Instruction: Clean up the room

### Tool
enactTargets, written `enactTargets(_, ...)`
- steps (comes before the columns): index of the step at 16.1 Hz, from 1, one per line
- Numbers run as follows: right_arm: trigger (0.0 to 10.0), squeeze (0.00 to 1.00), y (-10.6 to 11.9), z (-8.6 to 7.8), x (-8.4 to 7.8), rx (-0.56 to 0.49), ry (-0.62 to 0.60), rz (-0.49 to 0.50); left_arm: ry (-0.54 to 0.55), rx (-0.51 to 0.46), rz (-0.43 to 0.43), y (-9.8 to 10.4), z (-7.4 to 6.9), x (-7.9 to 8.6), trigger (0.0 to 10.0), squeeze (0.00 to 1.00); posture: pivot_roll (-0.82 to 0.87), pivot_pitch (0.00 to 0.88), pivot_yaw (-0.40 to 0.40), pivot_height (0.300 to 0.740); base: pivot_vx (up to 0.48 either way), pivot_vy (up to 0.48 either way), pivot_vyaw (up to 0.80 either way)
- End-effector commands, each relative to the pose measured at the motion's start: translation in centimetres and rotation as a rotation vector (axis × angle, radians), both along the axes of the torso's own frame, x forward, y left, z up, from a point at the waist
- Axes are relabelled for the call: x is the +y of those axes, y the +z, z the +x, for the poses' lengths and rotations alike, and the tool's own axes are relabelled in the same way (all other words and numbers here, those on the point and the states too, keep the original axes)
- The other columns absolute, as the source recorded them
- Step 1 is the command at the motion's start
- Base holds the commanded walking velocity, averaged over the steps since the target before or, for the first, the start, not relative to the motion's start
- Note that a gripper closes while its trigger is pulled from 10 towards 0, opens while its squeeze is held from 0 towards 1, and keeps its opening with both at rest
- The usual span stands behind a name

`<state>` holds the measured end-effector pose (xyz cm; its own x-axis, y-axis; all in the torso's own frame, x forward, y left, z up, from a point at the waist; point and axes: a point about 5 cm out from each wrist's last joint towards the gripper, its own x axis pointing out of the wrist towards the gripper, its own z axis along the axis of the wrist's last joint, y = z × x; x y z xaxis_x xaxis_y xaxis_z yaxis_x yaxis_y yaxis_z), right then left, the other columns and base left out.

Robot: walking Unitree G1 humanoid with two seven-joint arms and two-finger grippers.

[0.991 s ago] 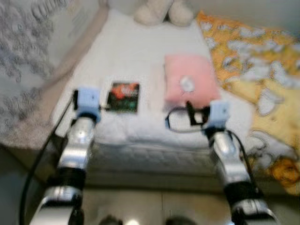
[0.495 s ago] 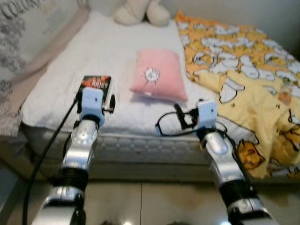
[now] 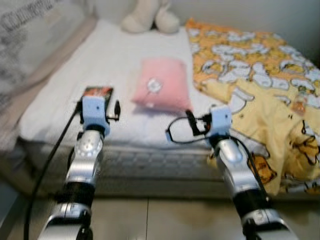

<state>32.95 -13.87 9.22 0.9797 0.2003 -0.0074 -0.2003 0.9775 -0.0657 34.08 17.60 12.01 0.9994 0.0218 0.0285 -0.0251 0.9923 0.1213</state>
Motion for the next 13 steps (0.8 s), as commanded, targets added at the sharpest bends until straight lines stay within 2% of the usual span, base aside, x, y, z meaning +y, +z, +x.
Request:
enactTargets(1, 10.0, 0.00, 0.1, 0.3, 0.0, 0.006, -0.006, 0.005, -0.045, -0.016, 0.039, 0.6, 0.2, -0.8, 10.0, 0.00, -0.04, 0.000, -0.040, 0.736, 0.480, 0.000, 0.00)
enactTargets(2, 10.0, 0.00, -0.1, 0.3, 0.3, 0.017, 0.008, 0.006, -0.086, -0.025, 0.082, 0.8, 0.2, -1.5, 10.0, 0.00, -0.04, 0.000, -0.041, 0.736, 0.469, 0.000, 0.00)
enactTargets(4, 10.0, 0.00, 0.0, 0.3, 0.5, 0.009, 0.015, 0.002, -0.090, -0.034, 0.063, 1.0, 0.4, -1.9, 10.0, 0.00, -0.04, 0.000, -0.040, 0.736, 0.467, 0.000, 0.00)
enactTargets(8, 10.0, 0.00, 0.3, 0.7, 0.4, 0.002, 0.013, -0.003, -0.031, -0.026, 0.023, 1.2, 0.8, -1.0, 10.0, 0.00, -0.04, 0.000, -0.046, 0.736, 0.478, 0.000, 0.00)
enactTargets(10, 10.0, 0.00, 0.4, 0.8, 0.2, 0.003, 0.008, 0.000, -0.020, -0.021, 0.024, 1.2, 0.9, -0.6, 10.0, 0.00, -0.04, 0.000, -0.051, 0.736, 0.480, 0.000, 0.00)
enactTargets(13, 10.0, 0.00, 0.4, 0.9, 0.2, 0.006, 0.010, -0.001, -0.043, -0.024, 0.058, 1.2, 0.9, -0.9, 10.0, 0.00, -0.04, 0.000, -0.055, 0.736, 0.480, 0.000, 0.00)
